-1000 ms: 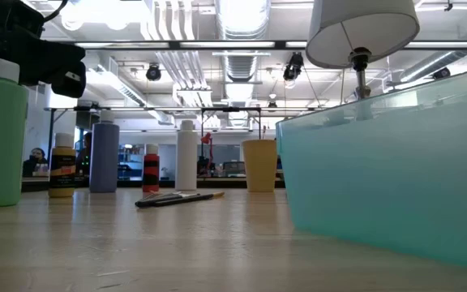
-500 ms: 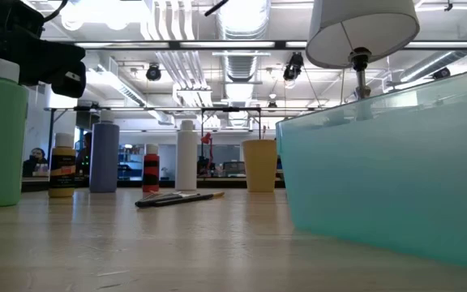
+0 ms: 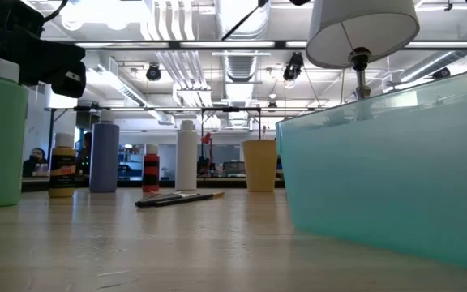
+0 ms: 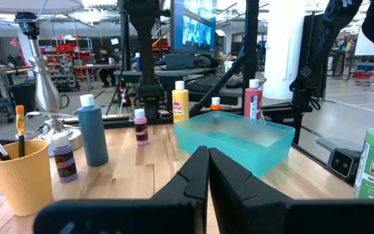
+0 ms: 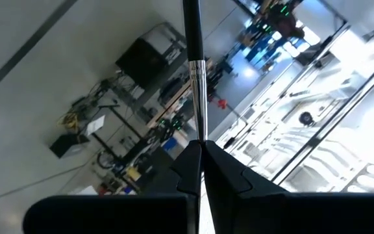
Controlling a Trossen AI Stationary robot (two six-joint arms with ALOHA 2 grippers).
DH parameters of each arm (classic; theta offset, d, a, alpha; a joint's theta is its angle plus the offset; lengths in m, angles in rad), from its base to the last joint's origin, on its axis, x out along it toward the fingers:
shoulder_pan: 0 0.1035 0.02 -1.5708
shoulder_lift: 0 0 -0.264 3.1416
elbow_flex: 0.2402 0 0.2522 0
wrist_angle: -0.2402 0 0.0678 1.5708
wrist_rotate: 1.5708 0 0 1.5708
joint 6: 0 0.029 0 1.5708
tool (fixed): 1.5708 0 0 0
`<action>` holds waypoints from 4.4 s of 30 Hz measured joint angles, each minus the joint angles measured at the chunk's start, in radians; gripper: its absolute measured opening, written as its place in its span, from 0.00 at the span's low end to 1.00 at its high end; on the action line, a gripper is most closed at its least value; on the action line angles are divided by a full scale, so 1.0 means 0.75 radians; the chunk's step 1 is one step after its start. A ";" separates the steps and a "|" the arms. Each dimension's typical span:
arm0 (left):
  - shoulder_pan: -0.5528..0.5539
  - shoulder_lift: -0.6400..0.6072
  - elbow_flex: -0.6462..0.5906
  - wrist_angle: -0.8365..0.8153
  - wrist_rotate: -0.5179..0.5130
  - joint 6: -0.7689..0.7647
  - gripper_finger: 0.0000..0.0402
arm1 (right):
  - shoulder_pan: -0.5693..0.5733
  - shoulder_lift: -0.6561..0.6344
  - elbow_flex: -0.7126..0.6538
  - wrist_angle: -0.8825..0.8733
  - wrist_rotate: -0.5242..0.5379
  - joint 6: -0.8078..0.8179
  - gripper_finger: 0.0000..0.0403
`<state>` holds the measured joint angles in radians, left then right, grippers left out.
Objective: Pick & Place Paint Supplies
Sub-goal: Put the silver paintbrush into the yellow cup
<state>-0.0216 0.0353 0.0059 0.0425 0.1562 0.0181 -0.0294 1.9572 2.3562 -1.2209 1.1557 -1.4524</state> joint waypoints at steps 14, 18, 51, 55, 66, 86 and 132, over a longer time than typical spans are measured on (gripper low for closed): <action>0.000 0.000 0.000 0.000 0.000 -0.001 0.03 | -0.138 0.000 -0.019 -0.003 -0.012 -0.071 0.02; 0.000 0.000 0.000 0.000 0.000 0.000 0.03 | -0.157 0.000 -0.043 -0.002 -0.014 -0.079 0.02; 0.000 0.000 0.000 0.000 0.000 0.000 0.03 | -0.189 0.001 -0.574 0.147 -0.006 -0.039 0.02; 0.000 0.000 0.000 0.000 0.000 0.000 0.03 | -0.189 0.001 -0.620 0.146 -0.006 -0.039 0.02; 0.000 0.000 0.000 0.000 0.000 0.000 0.03 | -0.189 0.001 -0.740 0.148 -0.007 0.008 0.02; 0.000 0.000 0.000 0.000 0.000 0.000 0.03 | -0.184 0.001 -0.839 0.185 -0.087 0.093 0.02; 0.000 0.000 0.000 0.000 0.000 0.000 0.03 | -0.173 0.001 -1.098 0.501 -0.266 0.086 0.02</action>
<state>-0.0219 0.0353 0.0059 0.0428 0.1562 0.0181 -0.1595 1.9575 1.5330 -0.8452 0.9559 -1.3881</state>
